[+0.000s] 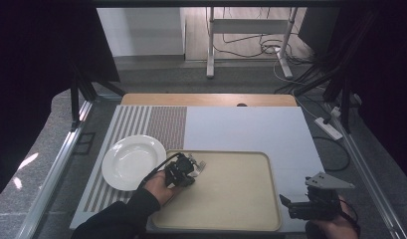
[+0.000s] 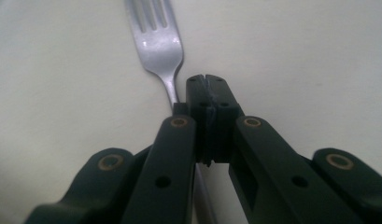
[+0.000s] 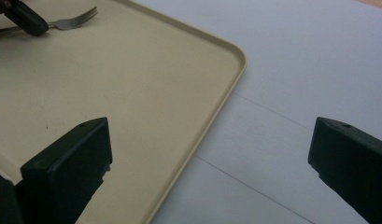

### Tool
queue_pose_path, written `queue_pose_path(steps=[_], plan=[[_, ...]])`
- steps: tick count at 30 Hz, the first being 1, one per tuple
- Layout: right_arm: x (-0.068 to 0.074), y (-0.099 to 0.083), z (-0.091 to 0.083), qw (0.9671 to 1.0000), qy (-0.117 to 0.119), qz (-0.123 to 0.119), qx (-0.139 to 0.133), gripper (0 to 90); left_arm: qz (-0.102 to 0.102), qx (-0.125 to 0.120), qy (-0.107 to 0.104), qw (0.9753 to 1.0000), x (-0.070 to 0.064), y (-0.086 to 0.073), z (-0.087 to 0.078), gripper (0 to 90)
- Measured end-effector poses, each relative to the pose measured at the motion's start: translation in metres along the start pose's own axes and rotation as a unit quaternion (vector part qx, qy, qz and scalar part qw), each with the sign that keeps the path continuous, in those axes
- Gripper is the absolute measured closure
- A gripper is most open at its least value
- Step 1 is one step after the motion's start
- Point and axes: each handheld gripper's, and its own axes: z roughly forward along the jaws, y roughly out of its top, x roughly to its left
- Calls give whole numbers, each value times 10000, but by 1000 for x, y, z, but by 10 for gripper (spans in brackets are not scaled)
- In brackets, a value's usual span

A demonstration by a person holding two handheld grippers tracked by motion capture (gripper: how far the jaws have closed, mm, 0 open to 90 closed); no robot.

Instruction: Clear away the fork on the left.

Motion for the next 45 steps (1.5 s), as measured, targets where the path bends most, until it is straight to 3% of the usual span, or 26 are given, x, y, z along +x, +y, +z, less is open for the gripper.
queue_pose_path(steps=[6,20,22,26,31,36,45], plan=[[0,0,0,10000,6,4,-1,3,-306,6,71,9995,18,-7,-4,886],[0,0,0,10000,17,3,-4,3,-759,111,283,9967,45,-21,-11,886],[0,0,0,10000,20,2,1,3,-832,62,233,9962,49,-23,-12,885],[0,0,0,10000,22,2,3,3,-838,5,137,9964,51,-25,-12,885],[0,0,0,10000,23,3,2,3,-769,-268,97,9966,49,-25,-19,858],[0,0,0,10000,24,5,2,3,-662,-705,77,9953,49,-27,-28,797],[0,0,0,10000,28,11,5,3,-685,-1007,169,9924,48,-29,-37,662]])
